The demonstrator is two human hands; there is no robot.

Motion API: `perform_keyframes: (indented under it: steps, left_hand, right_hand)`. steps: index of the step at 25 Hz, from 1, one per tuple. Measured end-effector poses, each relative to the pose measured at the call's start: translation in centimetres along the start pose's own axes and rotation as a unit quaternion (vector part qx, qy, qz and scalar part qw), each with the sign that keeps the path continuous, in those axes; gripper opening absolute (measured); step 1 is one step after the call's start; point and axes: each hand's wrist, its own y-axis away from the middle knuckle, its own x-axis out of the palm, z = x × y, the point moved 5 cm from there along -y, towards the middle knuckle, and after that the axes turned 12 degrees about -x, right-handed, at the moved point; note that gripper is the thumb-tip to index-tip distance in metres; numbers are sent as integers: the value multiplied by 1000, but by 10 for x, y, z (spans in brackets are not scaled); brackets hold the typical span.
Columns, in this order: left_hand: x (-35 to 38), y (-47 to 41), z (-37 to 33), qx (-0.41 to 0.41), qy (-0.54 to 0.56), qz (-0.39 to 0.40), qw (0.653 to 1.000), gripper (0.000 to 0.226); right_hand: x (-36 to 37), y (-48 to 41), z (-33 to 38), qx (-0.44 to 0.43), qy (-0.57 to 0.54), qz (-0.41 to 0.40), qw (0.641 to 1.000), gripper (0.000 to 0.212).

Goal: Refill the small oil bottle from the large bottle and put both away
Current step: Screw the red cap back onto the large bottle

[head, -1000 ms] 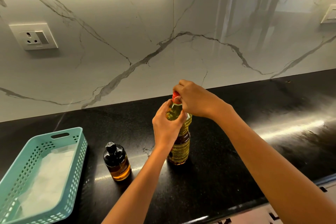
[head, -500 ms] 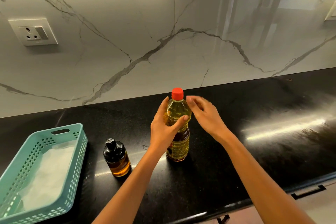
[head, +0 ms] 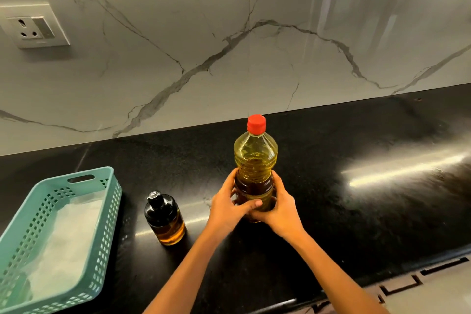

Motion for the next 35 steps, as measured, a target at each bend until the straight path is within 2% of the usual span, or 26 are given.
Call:
perform_keyframes:
  steps: [3,9,16,26,35]
  left_hand:
    - [-6,-6,-4,11,-16,-10,1000,77]
    - [-52,-45,-41,27,-1,-65,998,79]
    - [-119,-133,-85,58,-55,-98,992,71]
    - [-139,-246,-59,39,-91,-84,992,65]
    - [-138,-270,-51,33,-100,-95,990,65]
  right_hand:
    - [6,-8,-1,-9,5,-43,999,91]
    - [22,-85,32,-66,20,-19,997,81]
    - [57,-204,39,-118,35,-14,992,85]
    - [87,-288,-32,-58,22,-39,997,84]
    - [92,-306,-56,-47,30,-44,998,88]
